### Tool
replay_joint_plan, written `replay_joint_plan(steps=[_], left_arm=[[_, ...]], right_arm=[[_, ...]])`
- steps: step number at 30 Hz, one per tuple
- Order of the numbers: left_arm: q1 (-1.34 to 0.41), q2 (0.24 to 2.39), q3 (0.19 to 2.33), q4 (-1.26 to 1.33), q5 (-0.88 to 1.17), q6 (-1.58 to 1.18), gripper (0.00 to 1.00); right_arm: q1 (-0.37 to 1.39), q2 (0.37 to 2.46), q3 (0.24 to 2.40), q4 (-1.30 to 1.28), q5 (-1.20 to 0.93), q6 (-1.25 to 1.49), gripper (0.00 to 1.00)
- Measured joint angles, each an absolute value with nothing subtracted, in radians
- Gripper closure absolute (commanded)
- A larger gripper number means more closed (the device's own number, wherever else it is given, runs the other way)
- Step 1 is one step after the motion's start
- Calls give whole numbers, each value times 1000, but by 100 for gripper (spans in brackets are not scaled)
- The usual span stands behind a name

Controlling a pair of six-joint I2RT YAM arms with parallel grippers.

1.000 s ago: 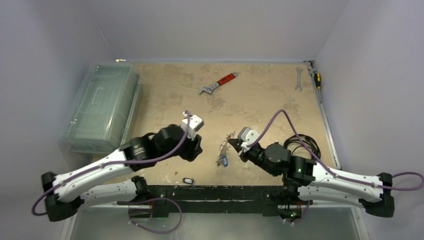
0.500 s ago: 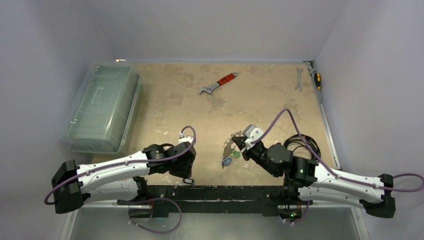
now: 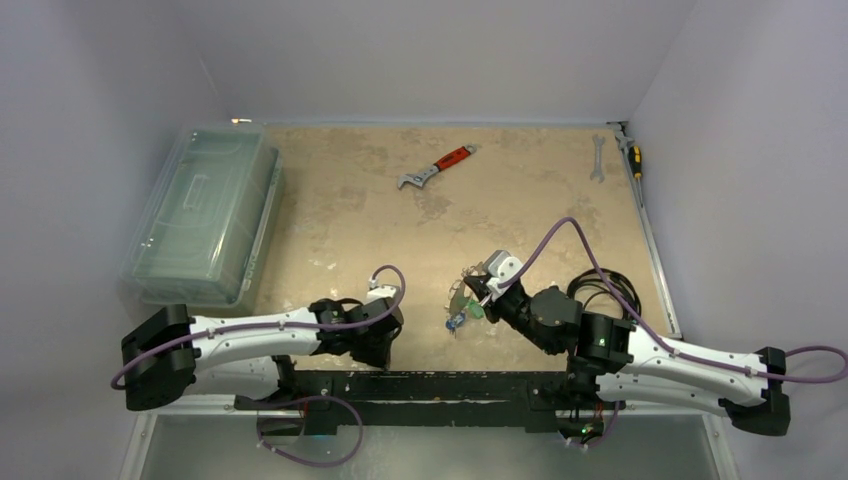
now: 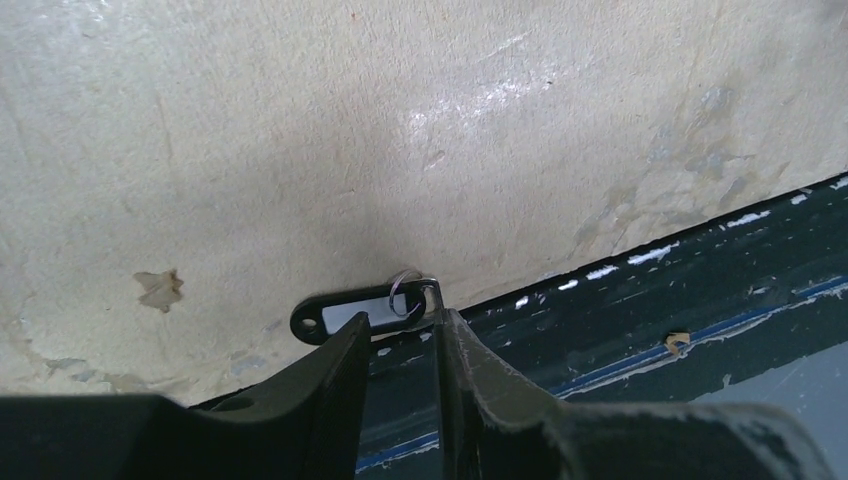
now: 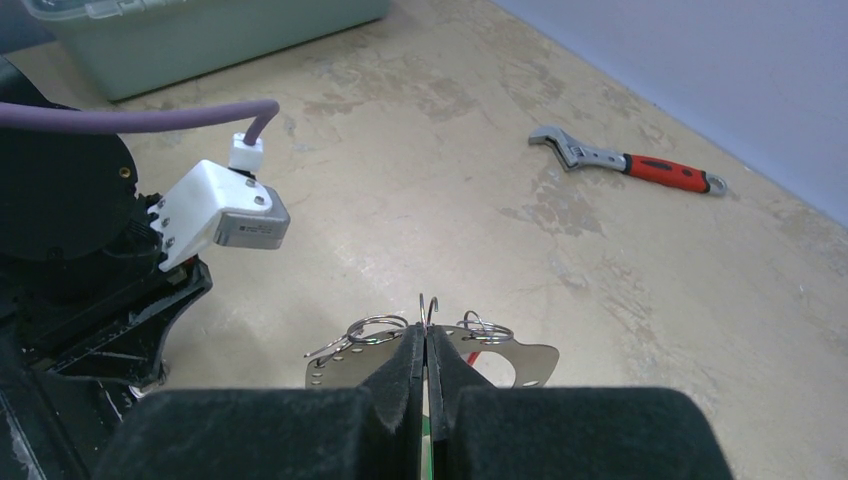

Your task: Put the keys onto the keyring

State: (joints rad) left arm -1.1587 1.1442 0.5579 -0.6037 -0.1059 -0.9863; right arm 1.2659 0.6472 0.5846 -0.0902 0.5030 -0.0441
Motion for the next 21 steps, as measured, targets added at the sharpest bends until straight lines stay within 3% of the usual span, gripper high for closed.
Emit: replay_joint_plan(steps=[21], left_arm=[[-1181,1245,585,-564,-151,-1025,96]], right_arm=[[1266,648,585,-106,503,-39,100]])
